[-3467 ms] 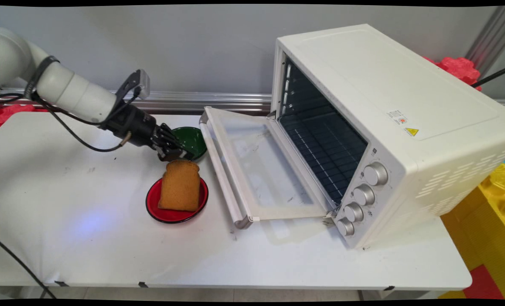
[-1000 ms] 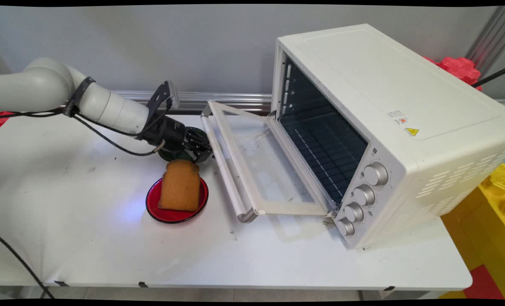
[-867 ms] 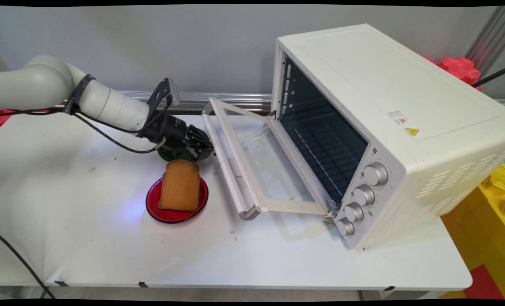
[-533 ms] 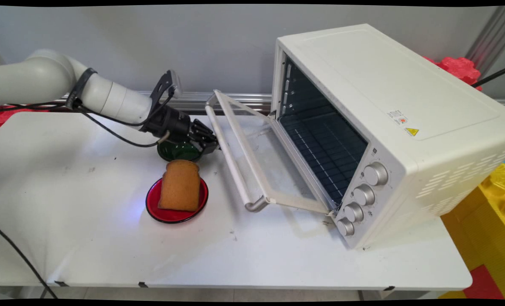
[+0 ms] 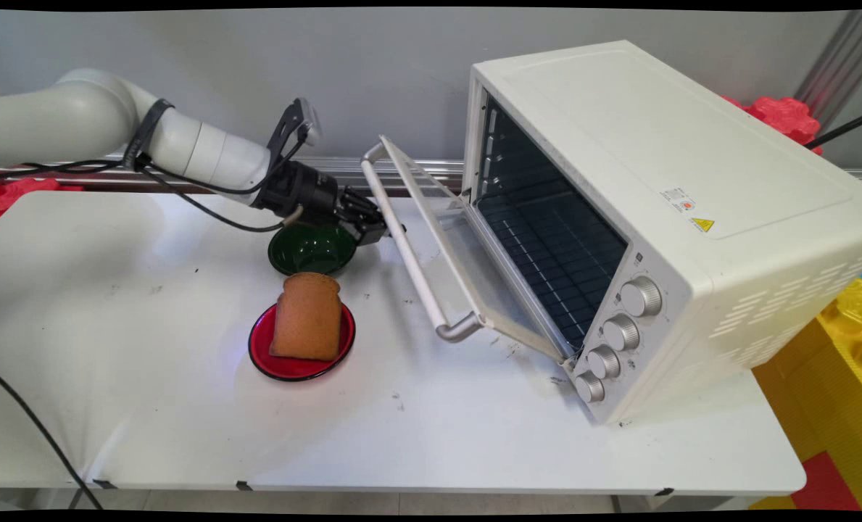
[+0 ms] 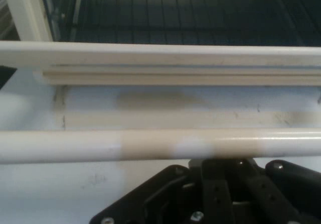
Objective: Close the oven
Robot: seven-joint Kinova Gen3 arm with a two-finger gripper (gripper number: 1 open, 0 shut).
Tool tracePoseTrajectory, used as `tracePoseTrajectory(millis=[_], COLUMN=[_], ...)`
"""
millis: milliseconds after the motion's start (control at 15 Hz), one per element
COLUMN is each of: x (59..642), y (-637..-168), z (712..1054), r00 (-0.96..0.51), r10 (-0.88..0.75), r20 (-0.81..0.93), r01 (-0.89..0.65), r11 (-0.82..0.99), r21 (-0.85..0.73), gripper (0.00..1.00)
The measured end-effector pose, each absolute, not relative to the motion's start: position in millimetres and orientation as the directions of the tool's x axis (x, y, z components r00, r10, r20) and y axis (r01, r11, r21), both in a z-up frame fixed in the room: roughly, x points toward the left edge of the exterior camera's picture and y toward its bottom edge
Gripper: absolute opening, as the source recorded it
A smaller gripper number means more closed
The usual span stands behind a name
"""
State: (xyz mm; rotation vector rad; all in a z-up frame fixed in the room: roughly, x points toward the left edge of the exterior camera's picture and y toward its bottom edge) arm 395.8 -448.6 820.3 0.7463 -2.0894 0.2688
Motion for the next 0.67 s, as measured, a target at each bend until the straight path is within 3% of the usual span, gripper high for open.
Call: tracePoseTrajectory(millis=[667], x=[387], y=[-462], z=[834], r00=[-0.408], r10=[-0.393], r20=[0.824], r01=[-0.6], r11=[0.795], r21=[0.082], gripper=[0.0])
